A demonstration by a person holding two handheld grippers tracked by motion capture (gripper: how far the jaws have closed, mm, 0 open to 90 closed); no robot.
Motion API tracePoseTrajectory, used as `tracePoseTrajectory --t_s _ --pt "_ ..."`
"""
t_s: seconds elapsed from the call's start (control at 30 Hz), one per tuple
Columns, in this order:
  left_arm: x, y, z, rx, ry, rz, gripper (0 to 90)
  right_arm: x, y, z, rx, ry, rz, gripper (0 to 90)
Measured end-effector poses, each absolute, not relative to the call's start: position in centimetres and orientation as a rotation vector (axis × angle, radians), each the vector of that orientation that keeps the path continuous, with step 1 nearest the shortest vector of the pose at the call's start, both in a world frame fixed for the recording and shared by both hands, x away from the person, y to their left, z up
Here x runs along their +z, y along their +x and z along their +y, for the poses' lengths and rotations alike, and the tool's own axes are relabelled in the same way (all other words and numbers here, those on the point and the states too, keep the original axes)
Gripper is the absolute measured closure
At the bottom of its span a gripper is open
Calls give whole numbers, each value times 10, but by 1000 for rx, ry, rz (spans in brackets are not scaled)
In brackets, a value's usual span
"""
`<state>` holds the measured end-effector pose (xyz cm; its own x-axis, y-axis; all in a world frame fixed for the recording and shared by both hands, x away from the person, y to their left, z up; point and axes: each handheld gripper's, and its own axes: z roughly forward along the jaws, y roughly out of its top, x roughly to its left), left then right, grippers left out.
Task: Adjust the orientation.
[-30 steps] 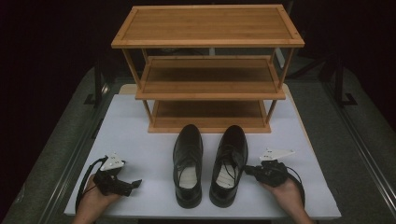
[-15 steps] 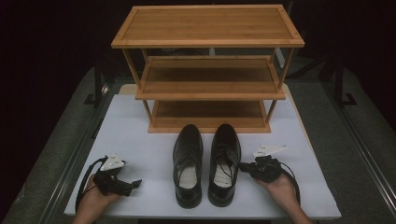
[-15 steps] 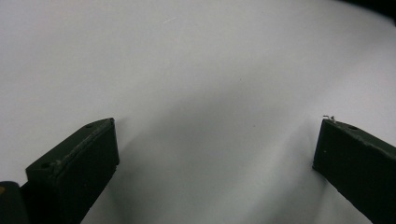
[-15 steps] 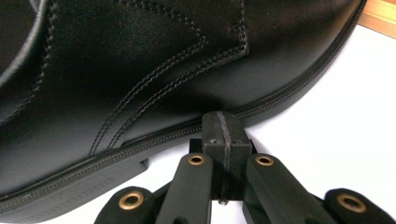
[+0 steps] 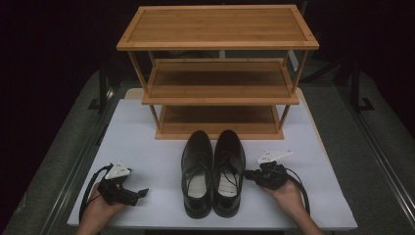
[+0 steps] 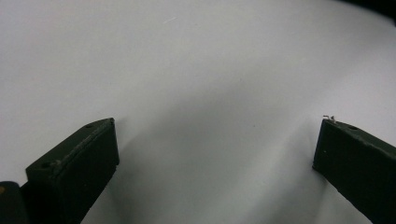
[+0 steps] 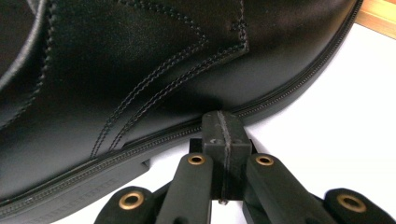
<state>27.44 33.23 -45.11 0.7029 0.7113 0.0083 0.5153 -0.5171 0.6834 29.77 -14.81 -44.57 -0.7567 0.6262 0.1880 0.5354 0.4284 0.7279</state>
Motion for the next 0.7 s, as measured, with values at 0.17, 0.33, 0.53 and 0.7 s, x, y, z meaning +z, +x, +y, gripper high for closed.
tracePoseTrajectory --t_s 0.17,0.33,0.53,0.7 --pt "-451 275 332 378 2239 930 0 -445 296 -145 1232 1043 2558 900" --pt "-451 274 332 380 2238 930 0 -446 296 -146 1240 1034 2553 898" --pt "-451 275 333 374 2231 934 0 -442 295 -155 1258 1061 2519 811" --pt "-447 277 336 346 2202 969 28 -436 296 -165 1243 1109 2478 640"
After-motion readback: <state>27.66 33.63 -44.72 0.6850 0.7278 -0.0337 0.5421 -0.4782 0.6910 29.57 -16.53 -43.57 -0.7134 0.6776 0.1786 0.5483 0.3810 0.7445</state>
